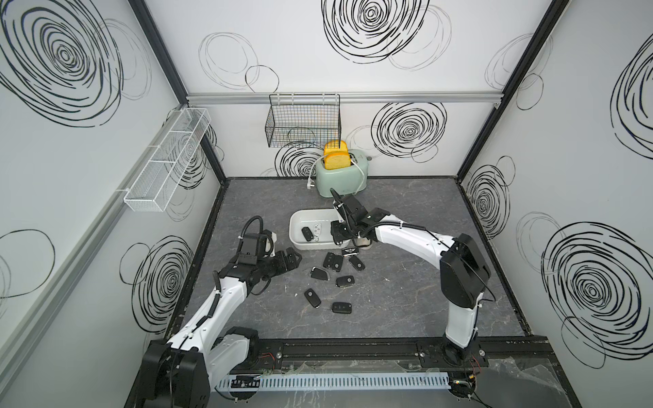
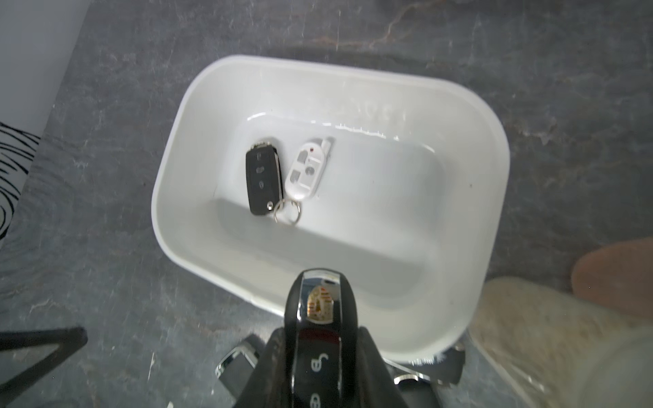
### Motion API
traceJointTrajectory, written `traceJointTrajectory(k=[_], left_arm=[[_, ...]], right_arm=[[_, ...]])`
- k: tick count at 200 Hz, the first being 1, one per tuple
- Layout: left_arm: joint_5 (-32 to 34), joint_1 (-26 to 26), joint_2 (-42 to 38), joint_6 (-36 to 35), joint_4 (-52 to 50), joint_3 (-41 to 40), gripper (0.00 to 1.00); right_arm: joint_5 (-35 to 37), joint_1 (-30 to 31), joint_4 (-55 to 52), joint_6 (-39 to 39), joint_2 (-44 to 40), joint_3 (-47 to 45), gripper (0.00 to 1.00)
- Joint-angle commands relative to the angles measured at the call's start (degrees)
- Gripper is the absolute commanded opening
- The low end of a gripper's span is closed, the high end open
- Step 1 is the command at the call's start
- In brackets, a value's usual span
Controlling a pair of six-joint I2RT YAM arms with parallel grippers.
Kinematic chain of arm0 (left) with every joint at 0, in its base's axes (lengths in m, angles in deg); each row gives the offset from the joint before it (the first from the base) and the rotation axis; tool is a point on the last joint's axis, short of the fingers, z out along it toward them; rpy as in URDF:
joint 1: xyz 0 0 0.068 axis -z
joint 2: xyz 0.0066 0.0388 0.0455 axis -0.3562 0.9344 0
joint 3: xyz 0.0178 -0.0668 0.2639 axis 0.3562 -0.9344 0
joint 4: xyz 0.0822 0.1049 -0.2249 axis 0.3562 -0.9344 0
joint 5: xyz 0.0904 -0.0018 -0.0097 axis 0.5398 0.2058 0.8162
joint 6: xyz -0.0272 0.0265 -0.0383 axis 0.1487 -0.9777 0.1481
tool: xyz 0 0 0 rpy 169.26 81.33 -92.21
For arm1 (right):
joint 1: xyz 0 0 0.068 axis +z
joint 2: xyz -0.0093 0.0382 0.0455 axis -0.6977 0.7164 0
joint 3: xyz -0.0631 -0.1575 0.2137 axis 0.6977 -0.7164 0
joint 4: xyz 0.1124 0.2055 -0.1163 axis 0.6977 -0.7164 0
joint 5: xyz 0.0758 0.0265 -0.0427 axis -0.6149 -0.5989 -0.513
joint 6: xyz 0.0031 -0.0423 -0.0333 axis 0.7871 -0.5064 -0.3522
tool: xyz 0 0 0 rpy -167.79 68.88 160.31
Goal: Place the car key into the storage box
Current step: Pick up the car key from the center of the board, then place the car key in the storage box.
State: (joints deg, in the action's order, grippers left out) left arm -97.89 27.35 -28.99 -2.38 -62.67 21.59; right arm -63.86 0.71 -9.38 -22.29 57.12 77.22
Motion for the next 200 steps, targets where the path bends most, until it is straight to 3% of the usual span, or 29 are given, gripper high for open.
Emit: traceJointTrajectory(k=[1, 116, 177, 200], left_arm=[[-0.53, -0.59, -0.04, -1.42, -1.27, 1.51, 0.98], [5.15, -0.77, -5.61, 0.74, -6.42, 1.62, 0.98], [6.89, -0.68, -6.20, 0.88, -6.93, 1.53, 0.98], [6.88, -0.59, -6.16, 0.79, -6.93, 1.53, 0.98]], right_arm=[[1.57, -1.41, -1.96, -2.20, 4.01, 5.42, 0.25], [5.00, -4.78, -5.56, -5.89, 23.80, 23.03, 0.25], [4.51, -4.69, -6.59, -5.72, 27.42, 24.52, 0.27], [3.58, -4.78, -6.79, -5.44, 27.88, 24.80, 0.32]])
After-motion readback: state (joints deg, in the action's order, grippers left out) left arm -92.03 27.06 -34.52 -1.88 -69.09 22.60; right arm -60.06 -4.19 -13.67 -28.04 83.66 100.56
